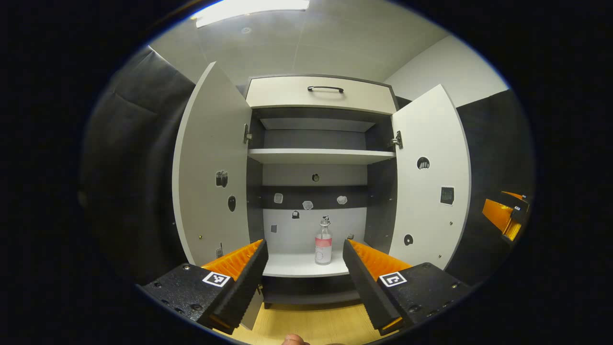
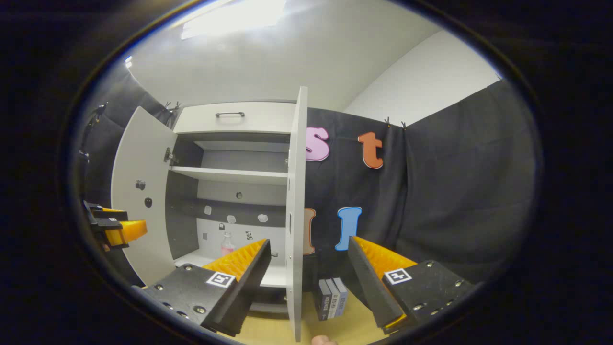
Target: Grasp the bottle in the cabinet with the left hand and place it on the coaster, then close the right door with the right hand and the left door with the left hand.
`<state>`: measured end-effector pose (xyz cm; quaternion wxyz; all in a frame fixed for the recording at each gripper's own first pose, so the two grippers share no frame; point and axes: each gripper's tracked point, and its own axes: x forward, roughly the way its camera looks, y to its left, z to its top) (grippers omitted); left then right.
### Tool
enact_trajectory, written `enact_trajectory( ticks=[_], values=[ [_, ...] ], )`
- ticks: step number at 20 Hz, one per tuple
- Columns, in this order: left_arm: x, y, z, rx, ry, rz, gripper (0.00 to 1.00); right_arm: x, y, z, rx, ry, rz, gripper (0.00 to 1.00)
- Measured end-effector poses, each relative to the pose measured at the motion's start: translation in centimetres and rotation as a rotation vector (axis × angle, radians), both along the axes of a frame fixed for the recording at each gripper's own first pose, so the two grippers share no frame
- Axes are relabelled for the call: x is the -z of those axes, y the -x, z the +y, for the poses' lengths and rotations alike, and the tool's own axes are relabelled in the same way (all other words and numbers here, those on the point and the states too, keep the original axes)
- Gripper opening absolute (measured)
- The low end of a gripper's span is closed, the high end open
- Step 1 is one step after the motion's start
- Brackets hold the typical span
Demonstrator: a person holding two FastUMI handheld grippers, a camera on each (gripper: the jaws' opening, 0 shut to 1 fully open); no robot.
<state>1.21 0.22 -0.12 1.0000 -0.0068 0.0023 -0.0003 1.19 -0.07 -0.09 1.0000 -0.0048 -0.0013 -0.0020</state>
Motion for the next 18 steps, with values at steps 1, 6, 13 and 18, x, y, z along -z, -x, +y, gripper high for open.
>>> enact_trajectory(
  ticks=[1, 6, 13, 18],
  values=[
    [0.2, -0.1, 0.1, 0.002, 0.001, 0.003, 0.97, -0.1, 0.0, -0.1, 0.002, 0.001, -0.001, 0.97],
    [1.2, -1.7, -0.4, 0.029, 0.026, 0.03, 0.97, 0.0, 0.0, -0.6, 0.018, -0.004, 0.007, 0.97],
    [3.3, -9.4, -2.5, 0.091, 0.044, 0.069, 0.97, -0.3, 0.4, -2.6, 0.07, 0.013, 0.004, 0.98],
    [6.9, -18.3, -4.7, 0.12, 0.054, 0.115, 0.97, -0.3, 0.6, -5.4, 0.145, 0.048, 0.005, 0.93]
  ],
)
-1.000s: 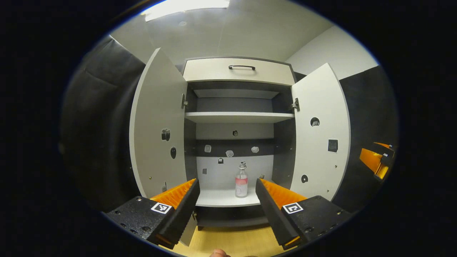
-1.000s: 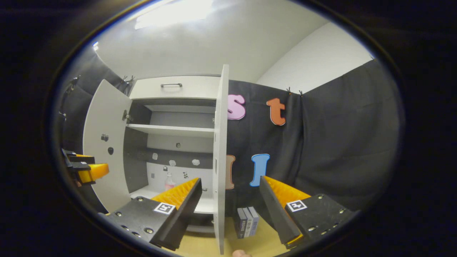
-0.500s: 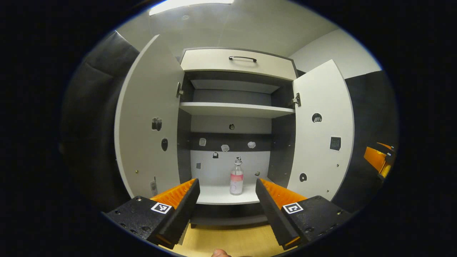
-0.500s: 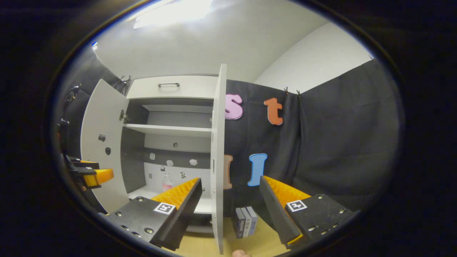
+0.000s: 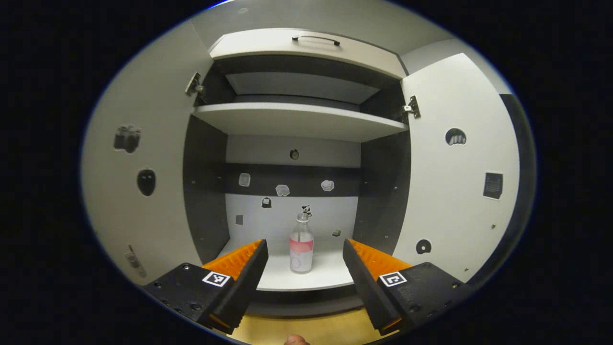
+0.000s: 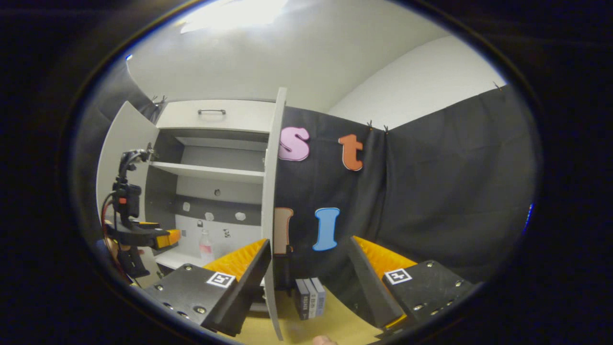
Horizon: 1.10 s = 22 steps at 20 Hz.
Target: Grasp the bottle in the cabinet with the left hand and place it on the coaster, then close the right door with the right hand and the left door with the left hand.
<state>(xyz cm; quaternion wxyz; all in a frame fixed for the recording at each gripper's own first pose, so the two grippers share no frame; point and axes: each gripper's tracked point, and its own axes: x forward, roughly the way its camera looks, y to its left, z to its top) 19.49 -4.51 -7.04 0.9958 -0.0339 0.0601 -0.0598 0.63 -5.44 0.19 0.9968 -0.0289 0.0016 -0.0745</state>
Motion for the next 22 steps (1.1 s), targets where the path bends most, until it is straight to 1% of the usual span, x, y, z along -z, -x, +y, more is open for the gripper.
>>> enact_trajectory(
  ticks=[1, 2, 3, 5, 10, 11, 12, 14, 15, 16, 17, 18, 19, 20, 21, 22],
  values=[
    [1.4, -1.6, -0.5, 0.003, 0.009, 0.025, 0.97, 0.0, -0.1, -0.6, 0.018, 0.005, 0.001, 0.98],
    [2.6, -3.3, -0.9, 0.004, 0.018, 0.035, 0.97, -0.1, -0.1, -1.2, 0.036, 0.012, 0.002, 1.0],
    [4.1, -4.9, -1.1, 0.008, 0.026, 0.059, 0.98, 0.1, -0.2, -1.9, 0.056, 0.023, 0.007, 0.98],
    [6.2, -7.6, -1.5, 0.006, 0.027, 0.079, 0.98, 0.3, -0.2, -3.2, 0.097, 0.053, 0.015, 0.98],
    [9.6, -13.4, -0.3, -0.062, 0.016, 0.07, 0.98, 0.6, -0.1, -5.5, 0.176, 0.066, 0.03, 0.98],
    [10.3, -14.3, 0.2, -0.083, 0.001, 0.075, 0.98, 0.6, 0.1, -6.0, 0.191, 0.071, 0.029, 0.93],
    [10.9, -15.3, 0.5, -0.094, -0.004, 0.072, 0.98, 0.7, 0.2, -6.4, 0.204, 0.077, 0.027, 0.93],
    [11.7, -16.8, 0.1, -0.082, -0.006, 0.07, 0.98, 0.9, 0.2, -6.9, 0.225, 0.083, 0.031, 0.93],
    [12.0, -17.5, 0.0, -0.072, -0.017, 0.068, 0.97, 1.3, 0.2, -7.0, 0.23, 0.084, 0.038, 0.98],
    [12.4, -17.9, -0.1, -0.065, -0.034, 0.075, 0.98, 1.5, 0.1, -6.9, 0.231, 0.086, 0.044, 0.94],
    [12.9, -18.4, -0.3, -0.055, -0.045, 0.082, 0.97, 1.8, 0.0, -6.9, 0.229, 0.088, 0.049, 0.98],
    [13.6, -18.8, -0.6, -0.046, -0.048, 0.093, 0.98, 1.9, -0.1, -6.7, 0.226, 0.092, 0.052, 0.98],
    [13.9, -18.9, -0.8, -0.042, -0.05, 0.106, 0.98, 2.0, -0.2, -6.7, 0.223, 0.099, 0.055, 0.94],
    [13.8, -18.5, -0.7, -0.042, -0.052, 0.104, 0.88, 2.0, -0.2, -6.6, 0.219, 0.104, 0.057, 0.98],
    [13.7, -18.9, -0.9, -0.034, -0.055, 0.095, 0.78, 2.1, -0.3, -6.5, 0.213, 0.107, 0.058, 0.98],
    [13.7, -18.7, -1.1, -0.025, -0.052, 0.1, 0.78, 2.1, -0.3, -6.3, 0.208, 0.106, 0.058, 0.98]
  ],
)
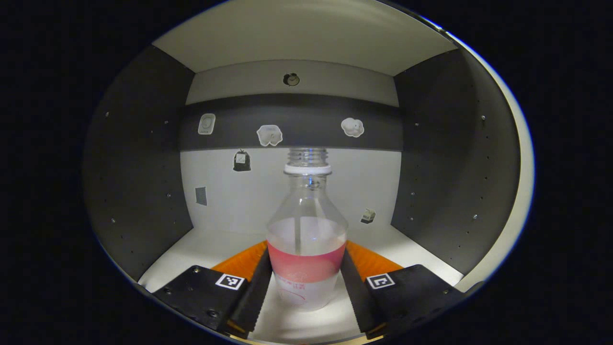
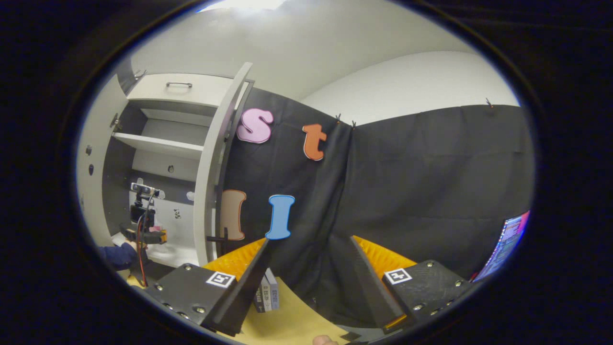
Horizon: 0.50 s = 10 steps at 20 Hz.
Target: Grasp the bottle in the cabinet with the left hand and place it on the coaster, then close the right door with the right hand and the left door with the left hand.
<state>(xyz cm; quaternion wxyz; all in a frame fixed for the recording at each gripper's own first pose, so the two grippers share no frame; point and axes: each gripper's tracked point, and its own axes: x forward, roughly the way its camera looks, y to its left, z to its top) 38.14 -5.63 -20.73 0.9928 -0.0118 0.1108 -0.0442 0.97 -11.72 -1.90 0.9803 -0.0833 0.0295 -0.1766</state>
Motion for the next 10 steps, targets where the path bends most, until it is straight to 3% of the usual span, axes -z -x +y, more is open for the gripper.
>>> enact_trajectory(
  ticks=[1, 5, 6, 10],
  values=[
    [-0.3, 0.4, -0.1, 0.004, 0.004, 0.001, 0.77, 0.0, -0.1, 0.0, -0.005, -0.003, -0.002, 0.94],
    [-3.2, 4.2, -0.4, 0.055, 0.017, -0.067, 0.78, -0.1, 0.0, 0.2, -0.03, -0.022, -0.012, 0.98],
    [-3.9, 5.7, -0.3, 0.07, 0.02, -0.087, 0.78, -0.3, 0.0, 0.2, -0.037, -0.025, -0.017, 0.94],
    [-5.7, 12.1, 0.5, 0.104, 0.023, -0.129, 0.77, -0.9, 0.3, 0.7, -0.081, -0.049, -0.037, 0.98]
  ],
)
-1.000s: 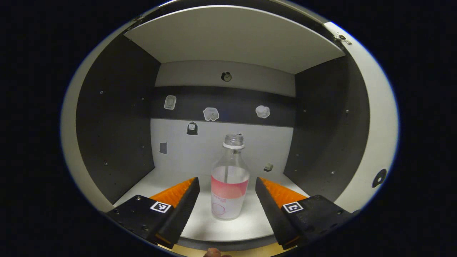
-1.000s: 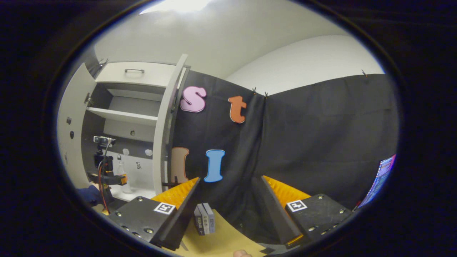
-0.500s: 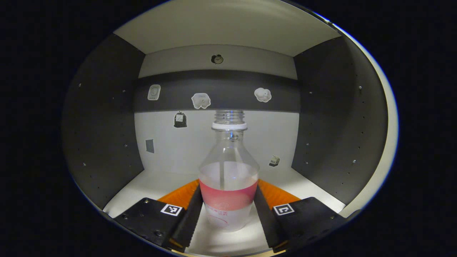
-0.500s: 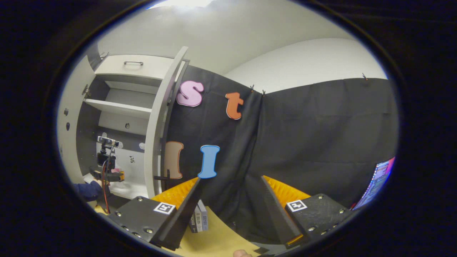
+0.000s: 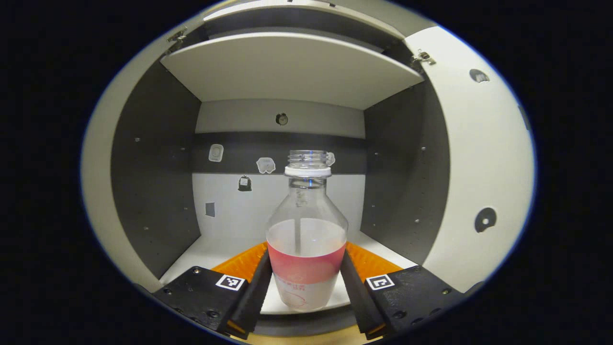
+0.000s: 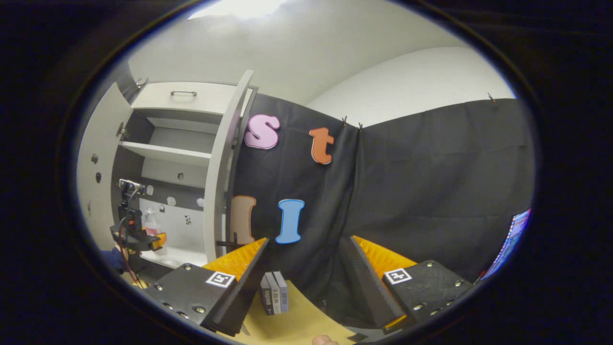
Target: Grasp the bottle in the cabinet with the left hand and place it on the coaster, then close the right door with the right hand and the left door with the left hand.
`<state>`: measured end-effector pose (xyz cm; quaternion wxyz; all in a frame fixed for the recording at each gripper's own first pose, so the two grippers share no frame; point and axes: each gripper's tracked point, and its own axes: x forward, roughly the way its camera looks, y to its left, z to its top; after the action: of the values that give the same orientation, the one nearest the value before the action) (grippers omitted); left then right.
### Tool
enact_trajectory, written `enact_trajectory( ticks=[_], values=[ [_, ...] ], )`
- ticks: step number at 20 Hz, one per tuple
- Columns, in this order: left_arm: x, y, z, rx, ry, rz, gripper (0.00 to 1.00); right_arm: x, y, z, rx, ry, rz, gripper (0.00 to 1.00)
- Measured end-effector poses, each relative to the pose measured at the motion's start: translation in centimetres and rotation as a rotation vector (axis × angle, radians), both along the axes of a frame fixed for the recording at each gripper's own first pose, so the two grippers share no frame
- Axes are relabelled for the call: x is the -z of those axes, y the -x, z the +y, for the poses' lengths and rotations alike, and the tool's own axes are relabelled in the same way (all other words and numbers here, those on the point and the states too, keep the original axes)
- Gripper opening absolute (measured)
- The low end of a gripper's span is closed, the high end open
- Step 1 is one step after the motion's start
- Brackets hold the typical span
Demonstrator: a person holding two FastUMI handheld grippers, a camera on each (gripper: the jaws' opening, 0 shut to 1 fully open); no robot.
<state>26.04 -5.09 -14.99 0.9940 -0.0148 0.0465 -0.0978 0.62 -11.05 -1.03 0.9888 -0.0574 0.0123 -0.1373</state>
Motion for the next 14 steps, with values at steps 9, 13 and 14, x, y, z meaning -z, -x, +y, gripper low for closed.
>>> enact_trajectory(
  ticks=[9, 13, 14],
  values=[
    [6.2, 16.7, -0.6, 0.155, -0.01, 0.054, 0.77, -1.0, 3.5, 1.1, -0.079, -0.039, -0.022, 0.98],
    [12.5, 23.4, -1.5, 0.182, 0.0, 0.181, 0.77, -1.9, 5.3, 1.8, -0.119, -0.055, -0.031, 0.98],
    [14.0, 24.6, -1.7, 0.181, 0.003, 0.211, 0.77, -2.1, 5.7, 1.8, -0.125, -0.057, -0.034, 1.0]
  ],
)
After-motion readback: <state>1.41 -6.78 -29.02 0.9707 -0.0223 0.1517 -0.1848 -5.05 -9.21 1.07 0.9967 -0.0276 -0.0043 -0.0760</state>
